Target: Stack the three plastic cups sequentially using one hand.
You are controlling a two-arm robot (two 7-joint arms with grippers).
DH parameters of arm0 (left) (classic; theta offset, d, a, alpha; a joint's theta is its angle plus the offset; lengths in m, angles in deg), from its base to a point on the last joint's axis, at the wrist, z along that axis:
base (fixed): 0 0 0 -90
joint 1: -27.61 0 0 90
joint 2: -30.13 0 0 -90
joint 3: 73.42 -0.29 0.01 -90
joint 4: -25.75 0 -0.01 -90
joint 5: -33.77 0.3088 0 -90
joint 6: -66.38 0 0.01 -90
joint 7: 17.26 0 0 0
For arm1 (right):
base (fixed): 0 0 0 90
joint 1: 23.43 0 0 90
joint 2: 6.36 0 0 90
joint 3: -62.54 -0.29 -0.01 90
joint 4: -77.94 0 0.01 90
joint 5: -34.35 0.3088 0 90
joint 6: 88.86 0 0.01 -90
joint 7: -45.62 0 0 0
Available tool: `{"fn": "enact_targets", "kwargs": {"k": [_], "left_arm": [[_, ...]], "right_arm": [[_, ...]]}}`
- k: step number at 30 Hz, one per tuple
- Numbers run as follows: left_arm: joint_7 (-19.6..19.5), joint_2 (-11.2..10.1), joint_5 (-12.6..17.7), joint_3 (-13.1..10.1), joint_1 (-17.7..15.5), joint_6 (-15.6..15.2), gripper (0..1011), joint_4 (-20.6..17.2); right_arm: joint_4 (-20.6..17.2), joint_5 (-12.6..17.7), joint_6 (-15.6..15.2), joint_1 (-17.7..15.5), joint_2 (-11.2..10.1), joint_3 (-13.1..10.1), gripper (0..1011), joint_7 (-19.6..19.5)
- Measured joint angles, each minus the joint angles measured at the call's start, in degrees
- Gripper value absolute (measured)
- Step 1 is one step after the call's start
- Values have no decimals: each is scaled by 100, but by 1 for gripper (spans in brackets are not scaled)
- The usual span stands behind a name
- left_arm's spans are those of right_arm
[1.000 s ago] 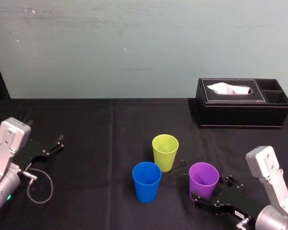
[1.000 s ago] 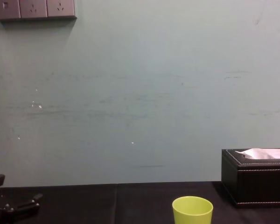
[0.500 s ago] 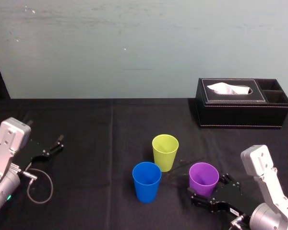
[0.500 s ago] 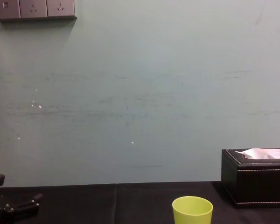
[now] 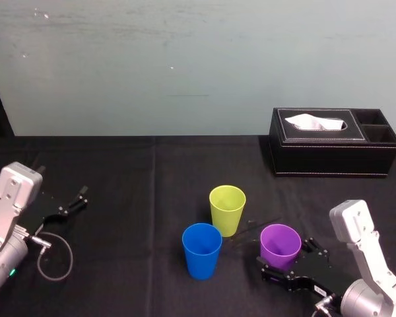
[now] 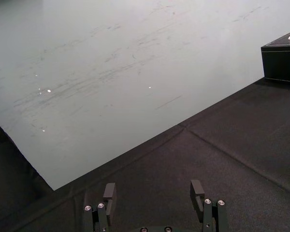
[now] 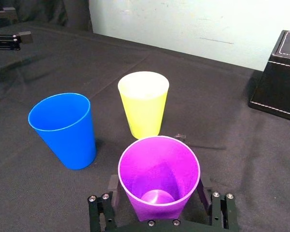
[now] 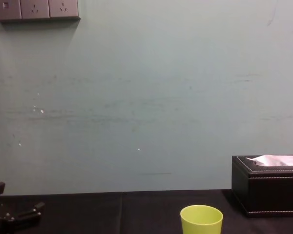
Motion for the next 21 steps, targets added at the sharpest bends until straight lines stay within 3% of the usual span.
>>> {"fn": "enact_targets", "kwargs": {"k": [6, 16, 21], "left_arm": [[0, 0, 0, 0, 0, 0, 1000, 0], [0, 0, 0, 0, 0, 0, 1000, 0], [0, 0, 0, 0, 0, 0, 1000, 0]], "right_arm": [[-5, 4, 0, -1, -6, 1, 996, -3], [-11, 10, -1, -4, -11, 5, 758, -5], [-14, 14, -3, -4, -13, 5, 729, -5]]}}
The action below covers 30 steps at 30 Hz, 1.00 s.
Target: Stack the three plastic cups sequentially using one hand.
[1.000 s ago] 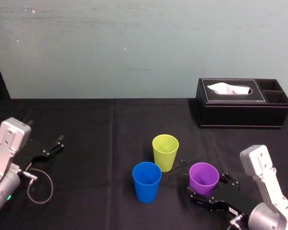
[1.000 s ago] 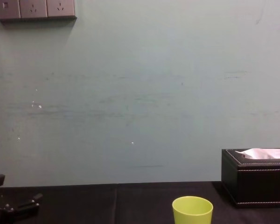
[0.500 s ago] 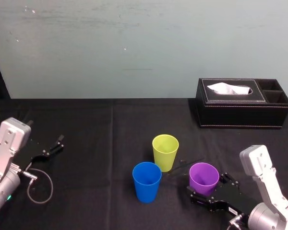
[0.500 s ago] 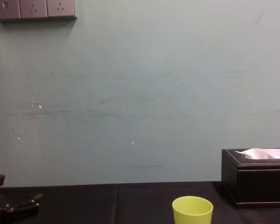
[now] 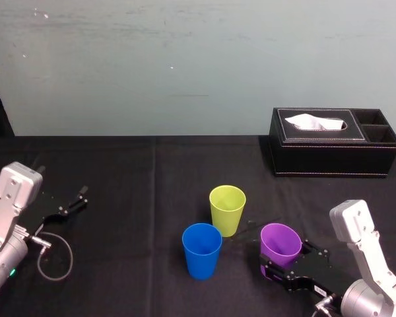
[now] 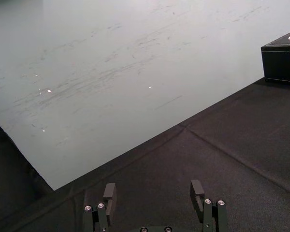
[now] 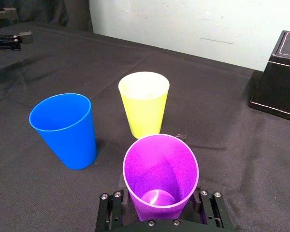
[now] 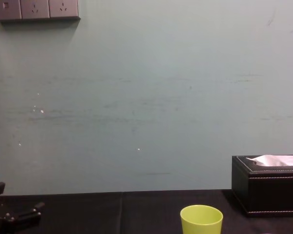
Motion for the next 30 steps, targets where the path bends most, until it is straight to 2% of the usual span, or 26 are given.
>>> {"fn": "enact_targets", "kwargs": {"k": [8, 15, 25, 30], "left_arm": [[0, 0, 0, 0, 0, 0, 1000, 0], [0, 0, 0, 0, 0, 0, 1000, 0], [0, 0, 0, 0, 0, 0, 1000, 0], [0, 0, 0, 0, 0, 0, 1000, 0]], "right_arm": [[-49, -19, -41, 9, -7, -2, 726, 41], [-178, 83, -436, 198, -61, -46, 726, 227], [-441, 369, -975, 737, -236, -23, 726, 529], [-537, 451, -1181, 1097, -302, 79, 724, 634]]}}
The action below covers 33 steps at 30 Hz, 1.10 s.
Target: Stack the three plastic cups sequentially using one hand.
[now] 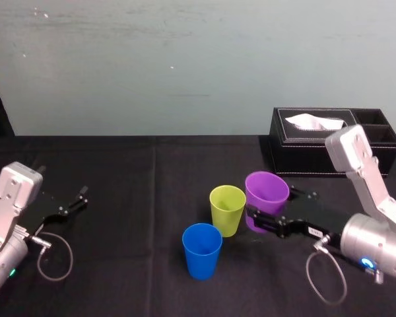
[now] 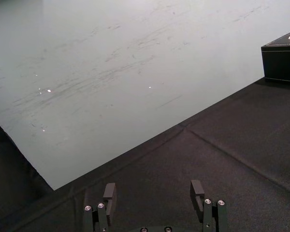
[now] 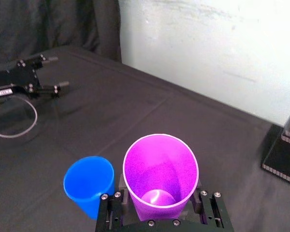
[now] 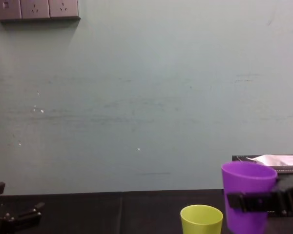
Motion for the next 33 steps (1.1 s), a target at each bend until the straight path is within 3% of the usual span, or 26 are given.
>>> {"fn": "enact_targets", "kwargs": {"k": [6, 18, 33], "left_arm": [[0, 0, 0, 0, 0, 0, 1000, 0], [0, 0, 0, 0, 0, 0, 1000, 0], [0, 0, 0, 0, 0, 0, 1000, 0]], "right_arm": [[44, -3, -120, 379, 17, 197, 724, 26], [526, -98, -260, 1143, 272, 722, 726, 11], [1178, -244, -195, 1640, 549, 999, 724, -22]]}}
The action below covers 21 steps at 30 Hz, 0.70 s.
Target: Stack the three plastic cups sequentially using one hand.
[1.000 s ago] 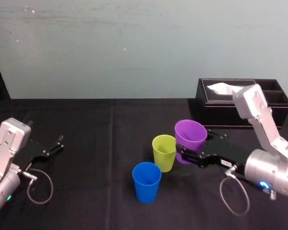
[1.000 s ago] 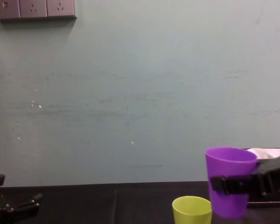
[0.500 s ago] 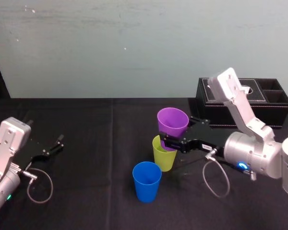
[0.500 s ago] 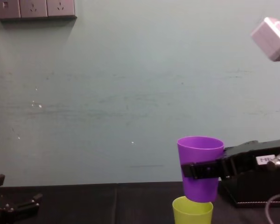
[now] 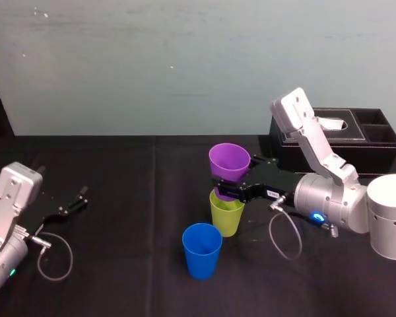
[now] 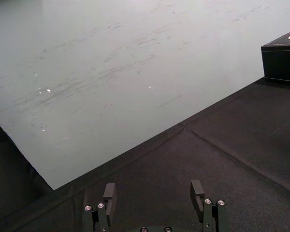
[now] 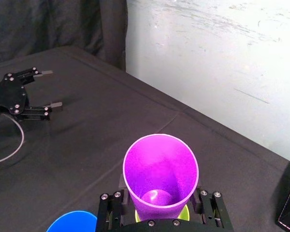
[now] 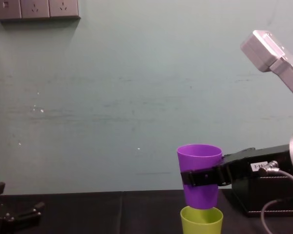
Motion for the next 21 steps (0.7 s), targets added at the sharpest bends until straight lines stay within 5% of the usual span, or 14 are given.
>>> {"fn": "enact_targets", "kwargs": {"k": [21], "left_arm": [[0, 0, 0, 0, 0, 0, 1000, 0]], "right_arm": [[256, 13, 143, 1, 99, -5, 724, -20]]}}
